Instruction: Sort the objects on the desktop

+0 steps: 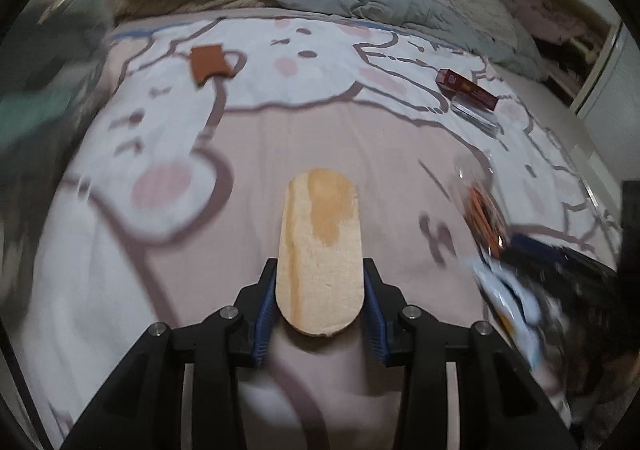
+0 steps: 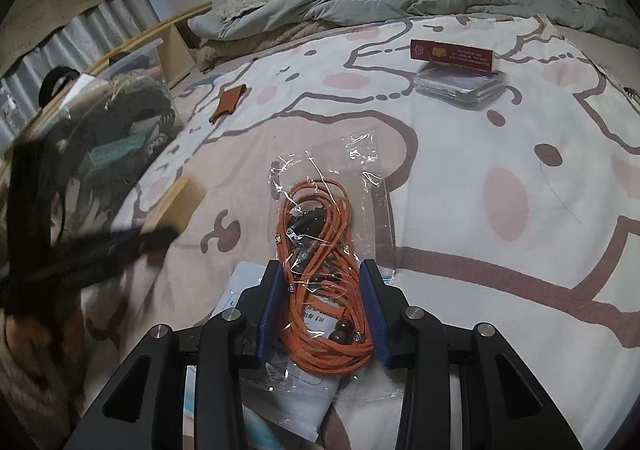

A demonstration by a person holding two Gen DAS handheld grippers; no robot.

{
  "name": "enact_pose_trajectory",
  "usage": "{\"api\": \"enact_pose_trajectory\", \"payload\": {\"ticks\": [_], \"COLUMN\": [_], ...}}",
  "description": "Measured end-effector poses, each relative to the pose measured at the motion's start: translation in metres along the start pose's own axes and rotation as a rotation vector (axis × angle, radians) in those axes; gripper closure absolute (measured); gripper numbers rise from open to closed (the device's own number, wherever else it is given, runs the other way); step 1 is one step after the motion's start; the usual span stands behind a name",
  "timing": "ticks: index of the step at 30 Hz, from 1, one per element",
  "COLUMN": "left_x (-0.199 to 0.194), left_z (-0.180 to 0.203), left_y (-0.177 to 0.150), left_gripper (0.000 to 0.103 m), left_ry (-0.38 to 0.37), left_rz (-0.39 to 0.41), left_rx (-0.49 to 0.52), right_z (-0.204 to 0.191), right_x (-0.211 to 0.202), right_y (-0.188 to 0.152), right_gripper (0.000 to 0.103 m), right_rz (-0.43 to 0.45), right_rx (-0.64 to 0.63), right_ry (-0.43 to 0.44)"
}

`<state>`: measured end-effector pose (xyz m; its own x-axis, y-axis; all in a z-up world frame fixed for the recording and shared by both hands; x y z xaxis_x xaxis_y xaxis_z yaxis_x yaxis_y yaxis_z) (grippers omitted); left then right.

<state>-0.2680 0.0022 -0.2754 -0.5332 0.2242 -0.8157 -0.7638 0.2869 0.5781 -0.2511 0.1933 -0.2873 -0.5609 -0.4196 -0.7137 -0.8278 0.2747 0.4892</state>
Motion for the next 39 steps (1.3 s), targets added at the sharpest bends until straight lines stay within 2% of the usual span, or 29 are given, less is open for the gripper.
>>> {"api": "enact_pose_trajectory", "payload": {"ticks": [6, 10, 16, 23, 26, 30, 34, 35, 37, 39], "left_x": [-0.021, -0.020, -0.017, -0.016, -0.016, -0.016, -0.016, -0.016, -0.016, -0.016], "left_z": [0.013, 0.016, 0.009, 0.009, 0.010, 0.009, 0.009, 0.009, 0.010, 0.010], "left_y": [-0.032, -0.033, -0.035, -0.035, -0.035, -0.035, -0.034, -0.034, -0.034, -0.034], "left_gripper": [0.064, 0.064, 0.064, 0.064, 0.064, 0.064, 0.063, 0.063, 0.063, 0.063], "left_ry": [0.060, 0.094, 0.055, 0.051, 0.044, 0.044, 0.040, 0.042, 0.039, 0.041], "left_rz": [0.076, 0.079, 0.089, 0.090, 0.091, 0.091, 0.092, 0.091, 0.091, 0.091], "left_rx": [0.017, 0.042, 0.013, 0.009, 0.004, 0.004, 0.001, 0.002, 0.000, 0.002], "right_z": [0.011, -0.006, -0.039, -0.070, -0.061, -0.029, 0.017, 0.026, 0.039, 0.034], "right_x": [-0.031, -0.050, -0.074, -0.051, -0.042, -0.043, -0.043, -0.045, -0.054, -0.065], "right_y": [0.004, -0.014, -0.051, -0.064, -0.057, -0.036, -0.004, 0.000, 0.004, 0.000], "right_gripper": [0.063, 0.063, 0.064, 0.064, 0.064, 0.064, 0.064, 0.064, 0.064, 0.064], "right_rz": [0.017, 0.011, -0.009, -0.111, -0.092, -0.048, 0.026, 0.036, 0.058, 0.075], "right_rx": [0.155, 0.100, 0.039, 0.037, 0.073, 0.167, 0.211, 0.238, 0.288, 0.279], "right_ry": [0.114, 0.122, 0.155, 0.246, 0.187, 0.135, -0.048, -0.070, -0.066, -0.049]}}
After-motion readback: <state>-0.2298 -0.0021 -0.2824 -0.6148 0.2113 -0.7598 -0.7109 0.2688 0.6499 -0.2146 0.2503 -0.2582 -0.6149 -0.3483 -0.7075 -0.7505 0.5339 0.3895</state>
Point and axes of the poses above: each gripper's, at about its wrist camera, not at the fingertips, and x roughly the way its jaws point, z to its right, y to its top, the point moved 5 cm from there along x, roughly the way its jaws point, and after that the axes turned 15 degrees about x, right-handed, at the moved point
